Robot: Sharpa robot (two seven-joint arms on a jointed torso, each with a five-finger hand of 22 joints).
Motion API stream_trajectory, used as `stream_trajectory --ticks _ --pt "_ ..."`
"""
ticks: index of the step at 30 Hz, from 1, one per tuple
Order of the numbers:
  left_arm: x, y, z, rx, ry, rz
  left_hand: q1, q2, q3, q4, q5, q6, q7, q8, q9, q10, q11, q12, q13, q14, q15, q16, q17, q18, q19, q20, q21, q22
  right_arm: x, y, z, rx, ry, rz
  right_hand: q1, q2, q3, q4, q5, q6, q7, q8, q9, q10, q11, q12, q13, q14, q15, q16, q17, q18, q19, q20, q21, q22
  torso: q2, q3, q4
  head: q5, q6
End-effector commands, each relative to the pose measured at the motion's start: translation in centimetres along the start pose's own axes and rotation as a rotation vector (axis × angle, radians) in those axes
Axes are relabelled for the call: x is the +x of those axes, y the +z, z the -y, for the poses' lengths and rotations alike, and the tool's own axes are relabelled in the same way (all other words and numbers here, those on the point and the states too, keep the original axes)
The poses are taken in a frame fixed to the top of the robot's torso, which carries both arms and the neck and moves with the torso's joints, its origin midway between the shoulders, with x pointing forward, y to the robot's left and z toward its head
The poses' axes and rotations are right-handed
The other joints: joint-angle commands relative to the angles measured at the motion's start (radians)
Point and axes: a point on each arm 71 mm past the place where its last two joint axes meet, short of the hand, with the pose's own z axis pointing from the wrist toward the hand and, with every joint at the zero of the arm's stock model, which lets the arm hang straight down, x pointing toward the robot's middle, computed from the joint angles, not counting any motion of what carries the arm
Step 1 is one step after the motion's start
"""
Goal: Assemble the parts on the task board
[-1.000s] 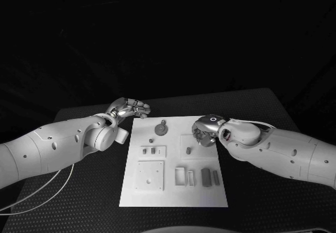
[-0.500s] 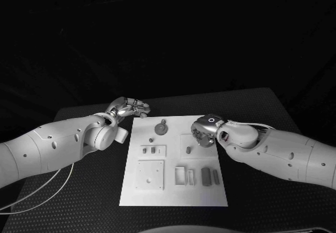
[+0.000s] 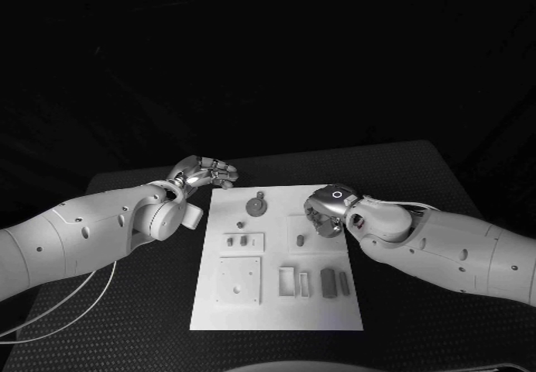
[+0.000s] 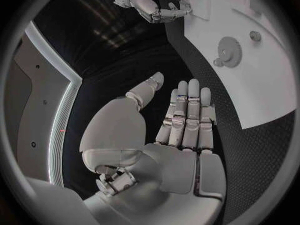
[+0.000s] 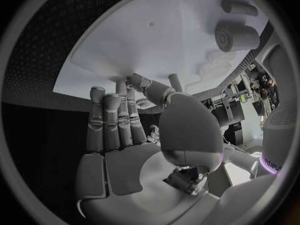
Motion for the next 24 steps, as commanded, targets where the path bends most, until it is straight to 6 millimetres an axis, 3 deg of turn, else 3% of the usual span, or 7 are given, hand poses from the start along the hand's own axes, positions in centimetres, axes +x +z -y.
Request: stream_trajectory --ticks 1,24 --pt "0.0 0.1 0.2 0.008 -0.009 -0.009 0.000 0.010 -0.006 -0.002 0.001 -0.008 0.001 -0.002 -0.001 -0.008 0.003 0.001 -0.001 0.001 0.008 -0.006 0.001 0.008 0.002 0.007 -0.007 0.002 0.8 -0.3 -0.4 -0.013 0.003 -0.026 -0.001 -0.013 0.006 0.000 0.006 0.009 0.000 0.006 0.004 0.006 0.000 0.005 0.002 0.008 0.001 0.006 0.001 0.015 0.010 -0.001 0.005 0.019 0.000 0.0003 0.0003 0.000 0.001" --pt "-0.3 -0.1 0.1 0.004 -0.009 -0.006 -0.002 0.011 -0.007 -0.001 0.001 -0.015 0.004 -0.005 -0.003 -0.009 0.004 0.002 -0.002 0.002 0.008 -0.011 0.006 0.009 0.002 0.008 -0.010 0.003 -0.9 -0.8 0.3 -0.008 0.064 0.021 -0.004 -0.017 0.011 0.004 0.002 0.015 -0.002 0.007 0.008 0.013 -0.003 0.003 0.006 0.015 -0.002 0.006 0.001 0.015 0.015 -0.004 0.009 0.018 0.000 -0.0006 0.0001 0.001 0.005"
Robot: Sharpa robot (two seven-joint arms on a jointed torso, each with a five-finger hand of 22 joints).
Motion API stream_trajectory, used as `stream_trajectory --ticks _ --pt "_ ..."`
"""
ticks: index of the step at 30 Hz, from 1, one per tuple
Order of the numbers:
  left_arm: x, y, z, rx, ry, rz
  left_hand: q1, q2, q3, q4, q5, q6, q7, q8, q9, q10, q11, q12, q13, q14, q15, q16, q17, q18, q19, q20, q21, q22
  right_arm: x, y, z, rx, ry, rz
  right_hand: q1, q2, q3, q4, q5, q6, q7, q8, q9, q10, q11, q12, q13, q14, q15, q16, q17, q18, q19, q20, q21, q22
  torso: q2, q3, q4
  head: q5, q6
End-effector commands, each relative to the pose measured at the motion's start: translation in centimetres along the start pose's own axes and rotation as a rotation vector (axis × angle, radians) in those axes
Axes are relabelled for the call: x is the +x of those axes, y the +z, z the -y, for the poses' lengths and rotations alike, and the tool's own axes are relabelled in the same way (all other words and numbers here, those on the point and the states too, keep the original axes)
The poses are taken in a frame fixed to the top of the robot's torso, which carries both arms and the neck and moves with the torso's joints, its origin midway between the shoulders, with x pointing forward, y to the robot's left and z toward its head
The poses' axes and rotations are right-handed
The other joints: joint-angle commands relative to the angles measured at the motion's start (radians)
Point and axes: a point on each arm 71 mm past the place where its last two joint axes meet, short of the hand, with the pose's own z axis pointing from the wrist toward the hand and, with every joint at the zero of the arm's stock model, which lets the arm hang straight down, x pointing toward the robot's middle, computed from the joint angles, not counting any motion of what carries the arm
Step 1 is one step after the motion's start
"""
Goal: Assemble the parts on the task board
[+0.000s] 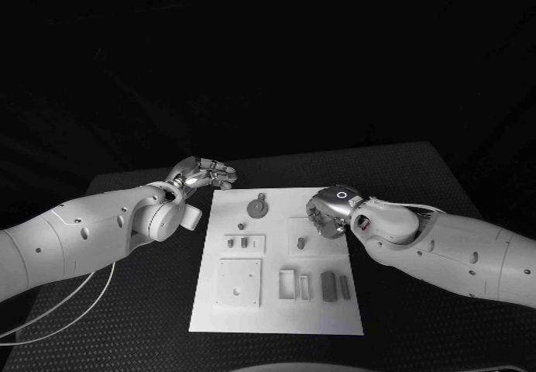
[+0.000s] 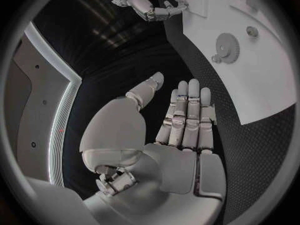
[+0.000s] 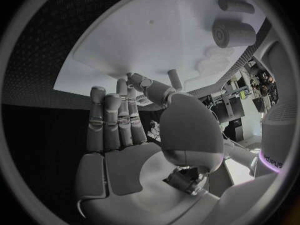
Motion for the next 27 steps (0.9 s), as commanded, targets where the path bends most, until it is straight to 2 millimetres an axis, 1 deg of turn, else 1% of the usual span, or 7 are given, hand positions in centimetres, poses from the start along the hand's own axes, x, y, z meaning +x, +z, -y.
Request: stream_trajectory --ticks 1,9,14,19,23,27 --pt "0.1 0.0 0.1 0.006 -0.011 -0.011 -0.002 0.011 -0.008 -0.001 0.001 -0.010 0.000 -0.006 -0.002 -0.006 0.000 0.002 -0.002 0.002 0.008 -0.008 0.002 0.009 0.002 0.008 -0.006 0.002 -0.3 0.1 0.0 -0.013 0.026 -0.004 0.004 -0.009 0.008 0.001 0.002 0.006 0.000 0.003 0.002 0.008 -0.001 -0.001 0.001 0.005 0.001 0.003 0.001 0.015 0.005 0.000 0.005 0.019 0.000 0.0000 0.0009 -0.001 0.000" --pt "0.0 0.1 0.1 0.004 -0.010 -0.010 -0.002 0.010 -0.008 -0.001 0.001 -0.015 0.002 -0.008 -0.003 -0.007 0.001 0.002 -0.002 0.002 0.009 -0.011 0.005 0.010 0.003 0.008 -0.008 0.002 -0.6 -0.1 0.0 -0.018 0.057 -0.018 0.003 -0.009 0.008 0.002 0.002 0.006 0.000 0.003 0.003 0.009 -0.001 -0.002 0.002 0.006 0.000 0.003 0.001 0.015 0.005 -0.001 0.005 0.019 -0.001 0.0003 0.0010 -0.001 0.000" --pt "-0.1 0.0 0.1 0.002 -0.010 -0.008 -0.002 0.010 -0.008 -0.001 0.001 -0.017 0.003 -0.008 -0.003 -0.008 0.001 0.002 -0.003 0.002 0.009 -0.012 0.006 0.010 0.003 0.008 -0.008 0.003 -1.9 -0.6 0.2 -0.018 0.106 -0.008 0.001 -0.008 0.008 0.003 0.005 0.006 0.000 0.002 0.003 0.009 -0.001 -0.003 0.002 0.006 0.000 0.002 0.001 0.015 0.005 -0.001 0.005 0.019 0.000 0.0001 0.0018 -0.001 -0.001" --pt "-0.2 0.0 0.1 0.002 -0.009 -0.006 -0.002 0.010 -0.009 -0.001 0.001 -0.017 0.003 -0.008 -0.003 -0.008 0.001 0.002 -0.003 0.002 0.009 -0.013 0.007 0.010 0.003 0.008 -0.009 0.003 -3.2 -1.0 0.2 -0.027 0.133 0.026 -0.001 -0.007 0.007 0.003 0.008 0.005 0.000 0.001 0.004 0.009 -0.001 -0.005 0.003 0.006 0.000 0.002 0.001 0.015 0.005 -0.002 0.006 0.019 0.000 -0.0011 -0.0005 0.001 0.001" --pt "-0.4 0.1 0.1 0.004 -0.006 0.001 -0.002 0.010 -0.009 -0.001 0.001 -0.018 0.003 -0.008 -0.003 -0.008 0.001 0.002 -0.003 0.002 0.009 -0.014 0.007 0.010 0.002 0.009 -0.009 0.003 -4.3 -1.2 -0.4 -0.047 0.169 0.074 -0.002 -0.006 0.006 0.002 0.010 0.005 0.000 0.001 0.005 0.009 -0.001 -0.005 0.003 0.006 0.000 0.001 0.001 0.015 0.005 -0.002 0.006 0.019 -0.001 -0.0020 -0.0010 0.003 0.005" --pt "-0.7 0.3 0.2 0.007 -0.005 0.016 -0.002 0.010 -0.008 -0.001 0.001 -0.018 0.003 -0.008 -0.003 -0.008 0.001 0.002 -0.003 0.002 0.009 -0.014 0.008 0.010 0.002 0.009 -0.009 0.003 -4.9 -1.0 -1.6 -0.081 0.199 0.106 -0.003 -0.005 0.005 0.002 0.012 0.006 0.000 0.001 0.006 0.010 -0.001 -0.006 0.004 0.007 0.000 0.001 0.001 0.015 0.006 -0.003 0.006 0.019 -0.001 -0.0010 -0.0002 0.008 0.007"
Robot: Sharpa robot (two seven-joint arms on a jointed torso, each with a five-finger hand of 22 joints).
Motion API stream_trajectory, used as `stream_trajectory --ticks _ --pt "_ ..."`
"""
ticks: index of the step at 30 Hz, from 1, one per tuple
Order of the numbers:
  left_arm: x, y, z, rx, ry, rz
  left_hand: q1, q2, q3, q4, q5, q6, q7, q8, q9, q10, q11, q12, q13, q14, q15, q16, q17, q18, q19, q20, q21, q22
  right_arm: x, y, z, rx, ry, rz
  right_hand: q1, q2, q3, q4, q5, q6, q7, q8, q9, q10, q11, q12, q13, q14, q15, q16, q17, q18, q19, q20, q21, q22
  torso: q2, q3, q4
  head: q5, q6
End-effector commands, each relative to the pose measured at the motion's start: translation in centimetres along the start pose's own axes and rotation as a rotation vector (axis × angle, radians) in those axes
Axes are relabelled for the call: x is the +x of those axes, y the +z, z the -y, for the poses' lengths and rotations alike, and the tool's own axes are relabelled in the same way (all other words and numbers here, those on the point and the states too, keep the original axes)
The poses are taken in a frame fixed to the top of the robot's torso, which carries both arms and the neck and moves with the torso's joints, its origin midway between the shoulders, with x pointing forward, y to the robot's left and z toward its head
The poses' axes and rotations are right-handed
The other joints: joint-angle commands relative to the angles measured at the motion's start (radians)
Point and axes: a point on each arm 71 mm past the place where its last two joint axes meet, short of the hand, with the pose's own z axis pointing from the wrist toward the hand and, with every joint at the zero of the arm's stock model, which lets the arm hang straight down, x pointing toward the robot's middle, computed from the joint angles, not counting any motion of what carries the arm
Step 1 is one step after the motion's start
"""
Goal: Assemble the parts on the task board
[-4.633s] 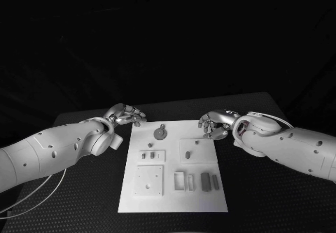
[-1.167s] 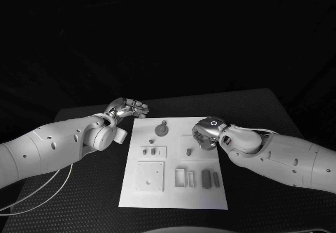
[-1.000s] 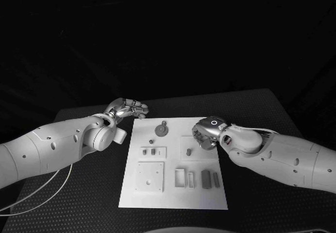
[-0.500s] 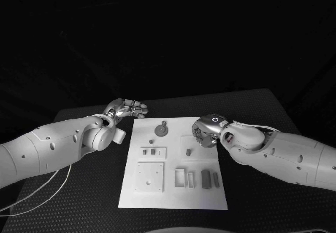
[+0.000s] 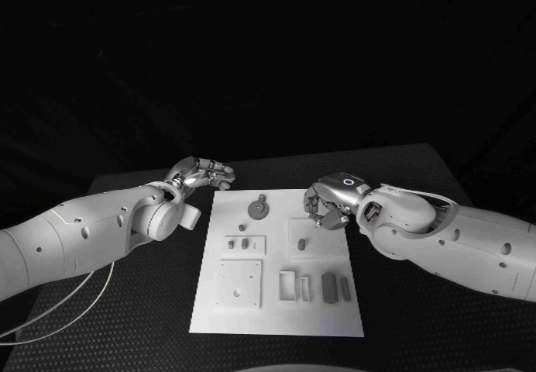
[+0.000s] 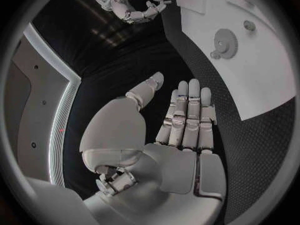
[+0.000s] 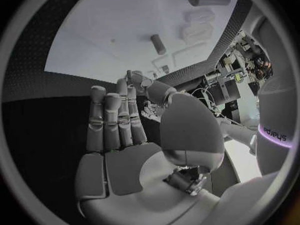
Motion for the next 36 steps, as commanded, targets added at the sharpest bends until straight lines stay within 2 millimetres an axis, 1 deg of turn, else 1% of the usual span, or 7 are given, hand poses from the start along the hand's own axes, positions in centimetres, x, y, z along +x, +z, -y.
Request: stream_trajectory --ticks 1,5,15,20,22,27,36 --pt "0.0 0.2 0.3 0.011 -0.010 0.003 -0.002 0.010 -0.006 0.001 0.001 -0.010 0.000 -0.003 -0.001 -0.008 0.001 0.002 -0.001 -0.002 0.006 -0.007 0.001 0.010 -0.001 0.005 -0.005 0.001 -0.3 0.3 -1.3 -0.044 0.055 0.033 0.004 0.002 0.002 -0.001 0.006 0.006 0.000 0.001 0.000 0.005 0.001 -0.006 0.001 0.004 -0.003 0.001 0.001 0.015 0.007 -0.003 0.005 0.020 0.000 0.0010 0.0005 0.007 0.003" --pt "-0.1 0.5 0.3 0.014 -0.007 0.014 -0.002 0.011 -0.006 0.001 0.001 -0.010 0.000 -0.003 -0.001 -0.008 0.001 0.003 -0.001 -0.002 0.006 -0.007 0.002 0.010 -0.001 0.005 -0.006 0.002 -0.4 0.9 -3.0 -0.086 0.063 0.034 0.004 0.002 0.002 -0.001 0.007 0.006 0.000 0.001 0.000 0.005 0.001 -0.007 0.001 0.004 -0.003 0.001 0.001 0.015 0.007 -0.004 0.005 0.020 -0.001 0.0003 0.0031 0.020 0.002" --pt "0.0 1.2 0.4 0.020 -0.020 0.037 -0.001 0.011 -0.005 0.002 0.001 -0.008 0.000 -0.001 -0.001 -0.007 0.000 0.004 -0.001 0.000 0.006 -0.009 0.004 0.010 -0.001 0.005 -0.007 0.002 1.1 2.6 -8.0 -0.195 0.064 0.029 0.003 0.005 0.001 -0.004 0.011 0.005 0.000 0.000 0.002 0.005 0.001 -0.009 0.002 0.006 -0.004 -0.001 0.001 0.015 0.008 -0.005 0.005 0.019 -0.005 -0.0021 0.0004 0.064 -0.002" --pt "0.2 1.5 0.6 0.023 -0.029 0.046 -0.001 0.012 -0.005 0.002 0.002 -0.008 -0.001 0.000 0.000 -0.006 0.000 0.004 -0.001 0.000 0.006 -0.009 0.005 0.010 -0.001 0.005 -0.007 0.003 3.0 3.0 -10.3 -0.243 0.066 -0.008 0.003 0.006 0.000 -0.005 0.012 0.004 0.000 0.000 0.002 0.005 0.001 -0.010 0.003 0.006 -0.004 -0.001 0.001 0.015 0.008 -0.005 0.005 0.019 -0.006 -0.0040 -0.0015 0.078 -0.002" --pt "0.3 1.6 0.7 0.025 -0.030 0.046 -0.001 0.012 -0.005 0.002 0.001 -0.007 -0.001 0.000 0.000 -0.006 0.000 0.004 -0.001 0.000 0.006 -0.010 0.006 0.010 -0.001 0.005 -0.007 0.003 3.8 3.1 -11.1 -0.259 0.065 -0.025 0.003 0.006 0.000 -0.006 0.012 0.004 0.000 -0.001 0.003 0.005 0.001 -0.010 0.003 0.006 -0.004 -0.002 0.000 0.015 0.008 -0.005 0.005 0.019 -0.005 -0.0043 0.0018 0.080 -0.004" --pt "0.6 1.8 1.0 0.030 -0.033 0.041 -0.001 0.012 -0.005 0.002 0.001 -0.007 -0.001 0.000 0.000 -0.006 0.000 0.004 -0.001 0.001 0.006 -0.010 0.006 0.010 -0.001 0.005 -0.007 0.003 5.5 3.2 -12.5 -0.285 0.060 -0.059 0.003 0.007 -0.001 -0.008 0.015 0.004 0.001 -0.001 0.003 0.005 0.001 -0.012 0.003 0.007 -0.003 -0.003 0.000 0.015 0.009 -0.006 0.005 0.019 -0.003 -0.0046 0.0043 0.087 -0.011" --pt "1.4 1.9 1.2 0.034 -0.041 0.023 -0.002 0.012 -0.006 0.003 0.001 -0.008 -0.001 0.000 0.000 -0.006 0.000 0.004 -0.001 0.001 0.006 -0.011 0.008 0.010 -0.001 0.005 -0.008 0.004 7.0 3.5 -13.5 -0.291 0.051 -0.076 0.002 0.009 -0.002 -0.010 0.017 0.003 0.001 -0.002 0.005 0.005 0.001 -0.014 0.004 0.008 -0.003 -0.004 0.000 0.015 0.008 -0.006 0.005 0.018 -0.003 -0.0035 0.0042 0.102 -0.029"
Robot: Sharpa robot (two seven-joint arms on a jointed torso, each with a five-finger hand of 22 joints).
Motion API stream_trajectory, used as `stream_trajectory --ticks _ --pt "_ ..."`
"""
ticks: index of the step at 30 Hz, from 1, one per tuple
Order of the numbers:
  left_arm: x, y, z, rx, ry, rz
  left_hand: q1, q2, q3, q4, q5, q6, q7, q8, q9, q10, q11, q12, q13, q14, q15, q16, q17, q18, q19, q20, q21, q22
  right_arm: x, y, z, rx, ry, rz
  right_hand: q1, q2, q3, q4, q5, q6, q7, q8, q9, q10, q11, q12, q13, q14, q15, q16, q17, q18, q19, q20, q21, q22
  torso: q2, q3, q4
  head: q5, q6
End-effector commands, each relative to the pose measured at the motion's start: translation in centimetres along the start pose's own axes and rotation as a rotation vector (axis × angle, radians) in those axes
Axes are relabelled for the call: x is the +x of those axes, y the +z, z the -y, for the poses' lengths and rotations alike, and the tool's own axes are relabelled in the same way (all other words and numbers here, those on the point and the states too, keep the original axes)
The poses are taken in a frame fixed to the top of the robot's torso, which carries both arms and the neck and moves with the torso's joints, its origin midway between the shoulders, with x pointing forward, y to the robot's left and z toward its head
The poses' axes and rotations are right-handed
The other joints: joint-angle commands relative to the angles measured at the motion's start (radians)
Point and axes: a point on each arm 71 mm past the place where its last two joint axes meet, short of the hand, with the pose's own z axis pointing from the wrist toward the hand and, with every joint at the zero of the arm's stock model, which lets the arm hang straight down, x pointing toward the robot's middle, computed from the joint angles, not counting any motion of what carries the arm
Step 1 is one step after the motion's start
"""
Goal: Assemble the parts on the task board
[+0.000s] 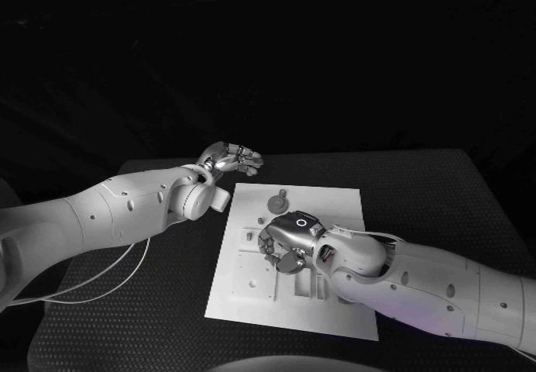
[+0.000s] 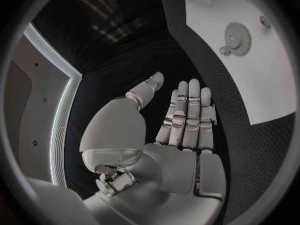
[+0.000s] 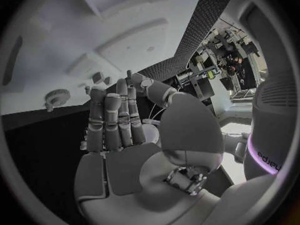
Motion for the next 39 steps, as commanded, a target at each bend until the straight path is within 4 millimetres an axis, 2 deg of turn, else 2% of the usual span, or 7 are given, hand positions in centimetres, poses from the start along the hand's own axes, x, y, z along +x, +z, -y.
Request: stream_trajectory --ticks 1,6,12,17,24,31,39 --pt "0.4 0.1 0.3 0.017 -0.013 -0.003 -0.002 0.012 -0.006 0.003 0.001 -0.008 -0.001 0.000 0.000 -0.006 0.000 0.004 -0.001 0.001 0.006 -0.004 0.002 0.010 -0.001 0.006 -0.004 0.001 0.5 0.2 -0.2 -0.011 -0.032 -0.015 0.001 0.009 0.000 -0.008 0.005 0.004 0.001 0.001 0.001 0.005 0.001 -0.005 0.001 0.001 -0.004 -0.007 0.000 0.015 0.003 -0.004 0.003 0.018 0.000 0.0008 -0.0013 0.008 -0.008" --pt "0.6 0.1 0.4 0.019 -0.015 -0.006 -0.002 0.012 -0.006 0.003 0.001 -0.008 -0.001 0.000 0.000 -0.006 0.000 0.004 -0.001 0.001 0.006 -0.004 0.002 0.010 -0.001 0.006 -0.005 0.001 1.2 0.3 -0.3 -0.012 -0.032 -0.029 0.001 0.009 0.000 -0.009 0.006 0.004 0.001 0.001 0.002 0.006 0.001 -0.006 0.001 0.002 -0.004 -0.007 0.000 0.015 0.004 -0.004 0.003 0.018 0.000 0.0010 -0.0021 0.016 -0.015" --pt "0.7 0.1 0.4 0.018 -0.015 -0.008 -0.002 0.012 -0.006 0.003 0.001 -0.009 -0.001 0.000 0.000 -0.007 0.000 0.004 -0.002 0.001 0.006 -0.005 0.003 0.010 -0.001 0.006 -0.005 0.002 1.7 0.5 -0.5 -0.014 -0.032 -0.044 0.000 0.010 -0.001 -0.010 0.007 0.004 0.000 0.001 0.003 0.006 0.001 -0.006 0.001 0.002 -0.004 -0.007 0.000 0.015 0.004 -0.005 0.004 0.018 0.000 0.0023 -0.0008 0.014 -0.018" --pt "0.7 0.1 0.4 0.016 -0.017 -0.011 -0.003 0.012 -0.006 0.004 0.001 -0.009 0.000 0.000 0.000 -0.007 0.000 0.004 -0.002 0.001 0.006 -0.006 0.004 0.010 -0.001 0.006 -0.005 0.002 2.1 0.5 -0.5 -0.010 -0.037 -0.054 0.000 0.011 -0.002 -0.011 0.008 0.004 0.000 0.001 0.003 0.007 0.001 -0.007 0.002 0.003 -0.004 -0.008 0.000 0.015 0.004 -0.005 0.004 0.018 -0.001 0.0014 -0.0027 0.018 -0.028" --pt "0.7 0.0 0.4 0.015 -0.018 -0.013 -0.004 0.013 -0.007 0.004 0.001 -0.011 0.000 0.000 -0.001 -0.008 0.001 0.004 -0.002 0.001 0.006 -0.007 0.005 0.010 -0.001 0.006 -0.006 0.002 2.4 0.6 -0.3 -0.002 -0.044 -0.067 -0.001 0.011 -0.002 -0.012 0.009 0.004 0.000 0.001 0.004 0.007 0.001 -0.008 0.002 0.003 -0.004 -0.008 0.000 0.015 0.004 -0.005 0.004 0.018 -0.001 0.0015 -0.0046 0.022 -0.028" --pt "0.7 0.0 0.4 0.014 -0.018 -0.014 -0.004 0.013 -0.007 0.004 0.001 -0.011 0.000 0.000 -0.001 -0.008 0.001 0.004 -0.002 0.001 0.006 -0.008 0.006 0.010 -0.001 0.006 -0.007 0.003 2.8 0.7 -0.1 0.006 -0.050 -0.074 -0.002 0.012 -0.003 -0.013 0.009 0.004 0.000 0.001 0.004 0.008 0.001 -0.008 0.002 0.004 -0.004 -0.008 0.000 0.015 0.004 -0.005 0.004 0.018 0.000 0.0024 -0.0015 0.023 -0.031" --pt "0.6 0.0 0.4 0.013 -0.018 -0.014 -0.005 0.013 -0.008 0.005 0.001 -0.012 0.001 0.000 -0.001 -0.009 0.001 0.004 -0.003 0.001 0.006 -0.010 0.007 0.010 -0.001 0.006 -0.007 0.003 2.8 0.7 -0.1 0.006 -0.051 -0.080 -0.002 0.012 -0.003 -0.014 0.010 0.004 0.000 0.000 0.005 0.008 0.001 -0.009 0.002 0.004 -0.004 -0.008 0.000 0.015 0.004 -0.005 0.004 0.018 -0.001 0.0015 -0.0048 0.027 -0.034"
